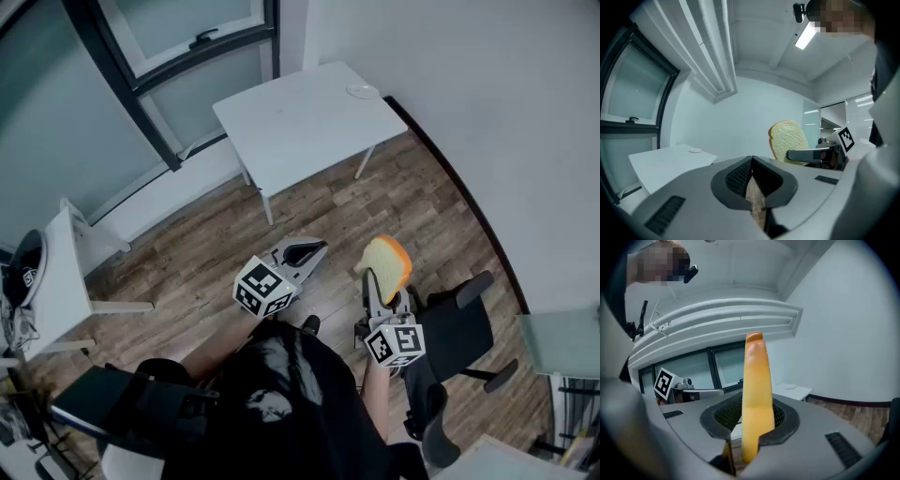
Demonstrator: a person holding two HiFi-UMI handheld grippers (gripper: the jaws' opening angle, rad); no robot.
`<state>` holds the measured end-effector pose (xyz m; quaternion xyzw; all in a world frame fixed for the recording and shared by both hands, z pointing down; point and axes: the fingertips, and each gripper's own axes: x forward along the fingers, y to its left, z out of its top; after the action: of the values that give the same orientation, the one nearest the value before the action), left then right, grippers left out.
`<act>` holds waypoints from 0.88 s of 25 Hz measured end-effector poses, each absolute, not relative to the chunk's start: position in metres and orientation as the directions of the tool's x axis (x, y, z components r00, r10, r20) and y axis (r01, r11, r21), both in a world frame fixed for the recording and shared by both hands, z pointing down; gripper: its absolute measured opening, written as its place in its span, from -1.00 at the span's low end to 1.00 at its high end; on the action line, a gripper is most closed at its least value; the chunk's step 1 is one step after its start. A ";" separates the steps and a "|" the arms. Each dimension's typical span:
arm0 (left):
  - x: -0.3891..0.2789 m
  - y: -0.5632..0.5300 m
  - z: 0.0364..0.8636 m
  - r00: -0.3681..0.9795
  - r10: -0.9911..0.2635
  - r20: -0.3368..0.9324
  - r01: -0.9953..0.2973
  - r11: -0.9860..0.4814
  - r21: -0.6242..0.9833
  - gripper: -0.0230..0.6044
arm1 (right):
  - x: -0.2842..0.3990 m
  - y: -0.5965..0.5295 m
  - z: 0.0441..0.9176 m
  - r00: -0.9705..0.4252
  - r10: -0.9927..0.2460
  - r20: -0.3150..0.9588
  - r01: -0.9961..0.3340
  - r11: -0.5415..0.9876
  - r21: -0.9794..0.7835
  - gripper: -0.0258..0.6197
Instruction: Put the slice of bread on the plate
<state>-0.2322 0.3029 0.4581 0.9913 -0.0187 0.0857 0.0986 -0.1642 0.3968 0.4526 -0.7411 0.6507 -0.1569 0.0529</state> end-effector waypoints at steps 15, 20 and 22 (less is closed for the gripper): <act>-0.224 0.311 0.460 0.984 -0.011 0.178 -0.047 -0.979 0.201 -0.91 | -0.158 0.406 0.462 0.104 -0.982 0.155 -0.947 -0.146 -0.286 -0.61; -0.212 0.323 0.463 0.983 -0.002 0.181 -0.041 -0.976 0.213 -0.91 | -0.147 0.423 0.467 0.118 -0.981 0.151 -0.928 -0.163 -0.336 -0.61; -0.203 0.331 0.466 0.983 0.002 0.184 -0.039 -0.975 0.219 -0.91 | -0.140 0.432 0.470 0.122 -0.979 0.161 -0.924 -0.171 -0.342 -0.61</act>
<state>-0.2034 0.3310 0.4661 0.9894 -0.0095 0.0922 0.1114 -0.1403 0.4315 0.4703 -0.7448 0.6388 -0.1760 0.0788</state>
